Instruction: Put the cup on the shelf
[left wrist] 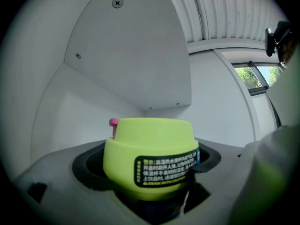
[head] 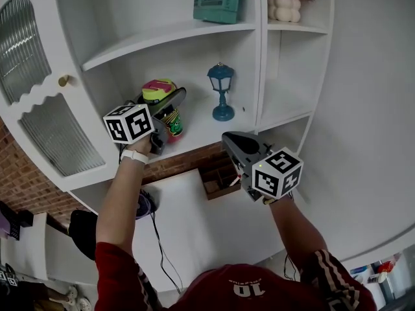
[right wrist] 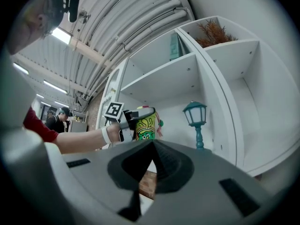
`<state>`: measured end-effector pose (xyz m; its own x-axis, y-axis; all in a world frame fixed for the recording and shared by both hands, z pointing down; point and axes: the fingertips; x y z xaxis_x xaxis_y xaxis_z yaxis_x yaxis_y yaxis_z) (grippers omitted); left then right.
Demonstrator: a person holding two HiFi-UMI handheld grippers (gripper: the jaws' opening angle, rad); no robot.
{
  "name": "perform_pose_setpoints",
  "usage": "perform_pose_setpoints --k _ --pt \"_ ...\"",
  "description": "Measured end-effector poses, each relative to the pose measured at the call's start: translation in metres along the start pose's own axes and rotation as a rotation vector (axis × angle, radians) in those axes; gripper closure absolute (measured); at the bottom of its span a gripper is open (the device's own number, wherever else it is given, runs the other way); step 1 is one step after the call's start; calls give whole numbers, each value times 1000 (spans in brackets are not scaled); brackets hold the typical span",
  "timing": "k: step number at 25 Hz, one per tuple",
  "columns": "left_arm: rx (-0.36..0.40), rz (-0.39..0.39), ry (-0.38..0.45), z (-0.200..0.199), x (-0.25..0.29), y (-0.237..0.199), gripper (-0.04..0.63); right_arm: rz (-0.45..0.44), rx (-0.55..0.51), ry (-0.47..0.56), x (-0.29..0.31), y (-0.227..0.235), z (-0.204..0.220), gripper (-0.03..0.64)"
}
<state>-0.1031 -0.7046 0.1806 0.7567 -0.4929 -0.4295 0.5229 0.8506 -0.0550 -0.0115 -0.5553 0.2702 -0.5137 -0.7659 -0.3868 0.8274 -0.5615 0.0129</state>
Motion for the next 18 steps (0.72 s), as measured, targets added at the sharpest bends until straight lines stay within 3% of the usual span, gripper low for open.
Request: perform_pose_setpoints --k 14,18 --pt "-5 -33 -6 19 10 -30 127 7 23 -27 1 5 22 612" --pt "38 -8 -1 19 9 -21 127 2 33 -27 -1 3 25 612"
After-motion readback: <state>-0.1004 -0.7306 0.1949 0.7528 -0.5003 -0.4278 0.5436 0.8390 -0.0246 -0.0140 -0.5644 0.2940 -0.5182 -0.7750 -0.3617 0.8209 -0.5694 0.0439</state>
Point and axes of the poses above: the fingertips, and each gripper's own axes: x forward along the fingers, y to its right, z out of its underside, and after that the axes turned 15 degrees about y, right-handed
